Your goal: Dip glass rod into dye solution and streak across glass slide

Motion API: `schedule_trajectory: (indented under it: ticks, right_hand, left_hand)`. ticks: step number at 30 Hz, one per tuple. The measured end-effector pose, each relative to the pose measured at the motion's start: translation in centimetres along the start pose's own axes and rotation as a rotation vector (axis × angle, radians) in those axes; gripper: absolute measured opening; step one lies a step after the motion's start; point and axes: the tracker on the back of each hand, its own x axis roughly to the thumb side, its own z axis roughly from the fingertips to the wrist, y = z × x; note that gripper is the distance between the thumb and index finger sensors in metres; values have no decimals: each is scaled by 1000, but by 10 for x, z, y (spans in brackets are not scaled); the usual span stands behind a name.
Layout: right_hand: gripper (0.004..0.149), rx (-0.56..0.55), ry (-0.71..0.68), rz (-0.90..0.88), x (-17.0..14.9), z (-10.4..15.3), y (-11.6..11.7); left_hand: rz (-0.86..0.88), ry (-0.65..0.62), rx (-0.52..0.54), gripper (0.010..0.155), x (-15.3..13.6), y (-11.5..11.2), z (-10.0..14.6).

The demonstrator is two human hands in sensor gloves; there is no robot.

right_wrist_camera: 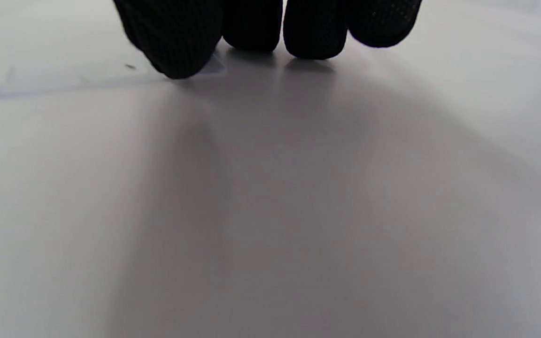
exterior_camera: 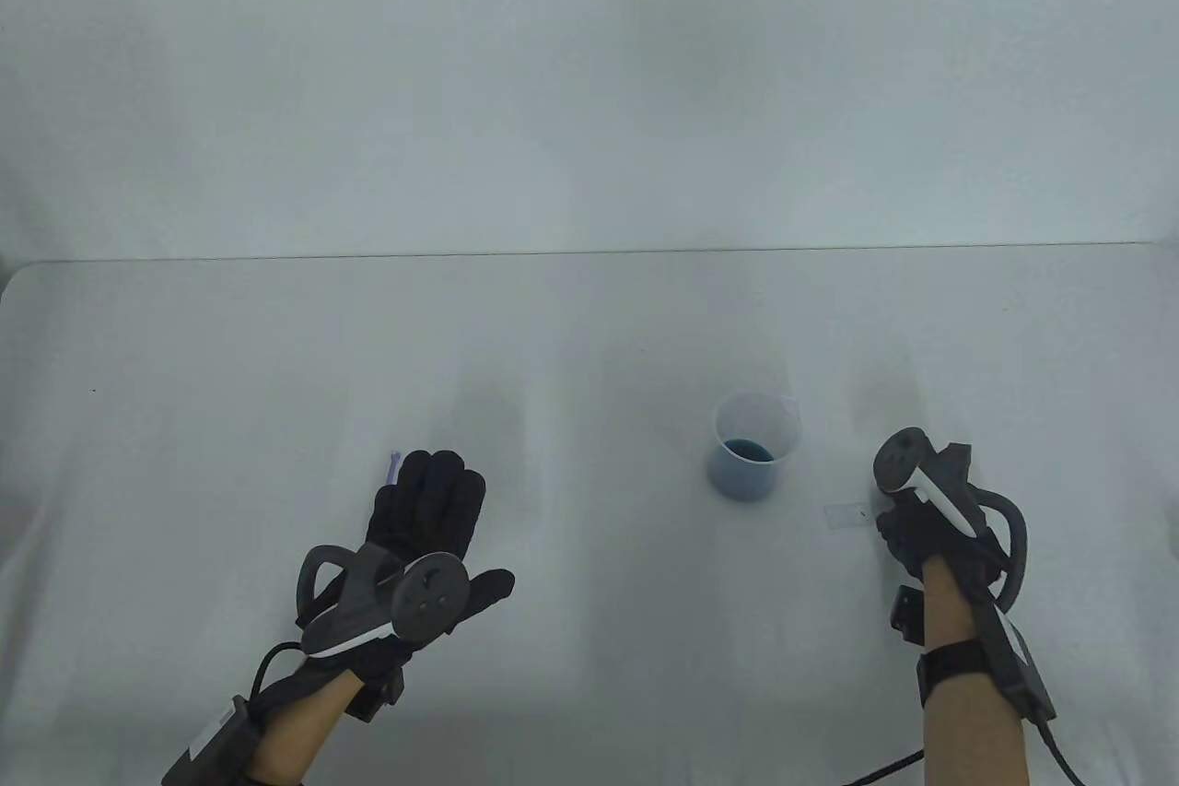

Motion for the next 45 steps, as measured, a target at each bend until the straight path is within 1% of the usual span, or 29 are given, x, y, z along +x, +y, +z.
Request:
schedule_trajectory:
  ticks: [2,8,11,16,20,24,26,29,30,33,34,39,45]
  right_hand:
    - [53,-25,2,47,4,1,0]
    - [50,-36,-7,94,9,3,1]
    - [50,-42,-24,87,12,11,4]
    - [51,-40,-104,140,26,28,8]
    - [51,-53,-200,191,49,48,14]
    - [53,-76,-337,251,85,76,23]
    - [53,-83,-392,273,99,87,25]
    - [54,-102,-500,317,129,111,32]
    - [54,-104,-512,321,132,114,33]
    - [54,-123,-609,361,157,138,41]
    - [54,-123,-621,363,160,141,42]
    - [55,-144,-752,396,189,172,53]
    - [55,-157,-839,410,205,194,60]
  left_hand:
    - [0,1,-2,94,0,0,0]
    - [-2,4,3,94,0,0,0]
    - [3,8,5,94,-1,-1,-1]
    - [6,10,-5,94,-1,-2,-2]
    - [5,14,1,94,-2,-1,-2]
    - [11,22,16,94,-5,0,-1]
    - [14,24,12,94,-5,0,-2]
    - [8,23,7,94,-5,-1,-2]
    - [7,22,8,93,-5,-1,-2]
    - [6,22,17,93,-5,0,-2]
    - [6,22,17,94,-5,-1,-2]
    - [7,24,16,94,-6,-1,-2]
    - [9,29,16,94,-6,-2,-2]
